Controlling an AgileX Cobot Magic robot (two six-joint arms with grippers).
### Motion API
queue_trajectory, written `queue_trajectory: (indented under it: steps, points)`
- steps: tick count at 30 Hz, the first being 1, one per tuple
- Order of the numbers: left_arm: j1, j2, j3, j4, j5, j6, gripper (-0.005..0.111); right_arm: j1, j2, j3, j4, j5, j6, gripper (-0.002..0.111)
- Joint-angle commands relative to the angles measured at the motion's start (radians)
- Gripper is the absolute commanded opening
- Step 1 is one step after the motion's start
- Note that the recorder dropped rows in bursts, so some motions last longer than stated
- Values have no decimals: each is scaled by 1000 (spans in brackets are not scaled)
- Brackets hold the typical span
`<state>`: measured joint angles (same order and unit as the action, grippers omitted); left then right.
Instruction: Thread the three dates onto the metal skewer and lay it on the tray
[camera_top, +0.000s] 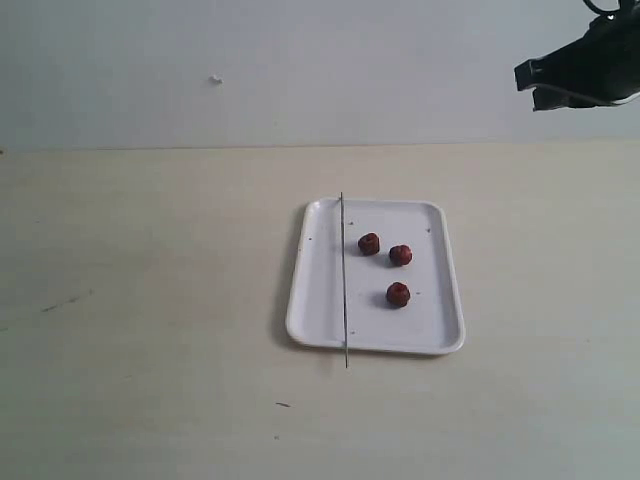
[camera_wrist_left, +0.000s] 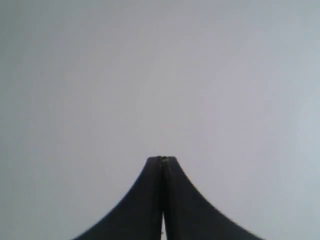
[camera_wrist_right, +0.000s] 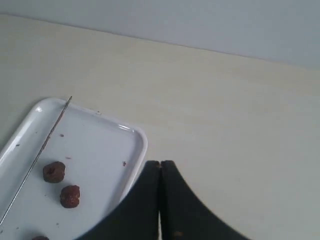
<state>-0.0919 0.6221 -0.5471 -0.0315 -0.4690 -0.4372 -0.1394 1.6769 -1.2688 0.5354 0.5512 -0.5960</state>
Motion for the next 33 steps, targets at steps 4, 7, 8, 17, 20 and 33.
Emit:
queue_trajectory:
  steps: [4,7,8,17,20,33]
  points:
    - [-95,724,-466,163,612,22,0,-7,-2,-6,5,38,-57,0]
    - [-285,1044,-727,160,991,167,0,-7,-2,-6,5,38,-57,0]
    - [-333,1113,-791,158,1061,179,0,-7,-2,-6,5,38,-59,0]
    - [-649,1641,-1380,158,1527,222,15,-7,-2,-6,5,38,-59,0]
    - [-669,1708,-1451,130,1545,158,38,-7,-2,-6,5,40,-59,0]
    - [-669,1819,-1451,-11,1551,85,48,-7,-2,-6,5,53,-59,0]
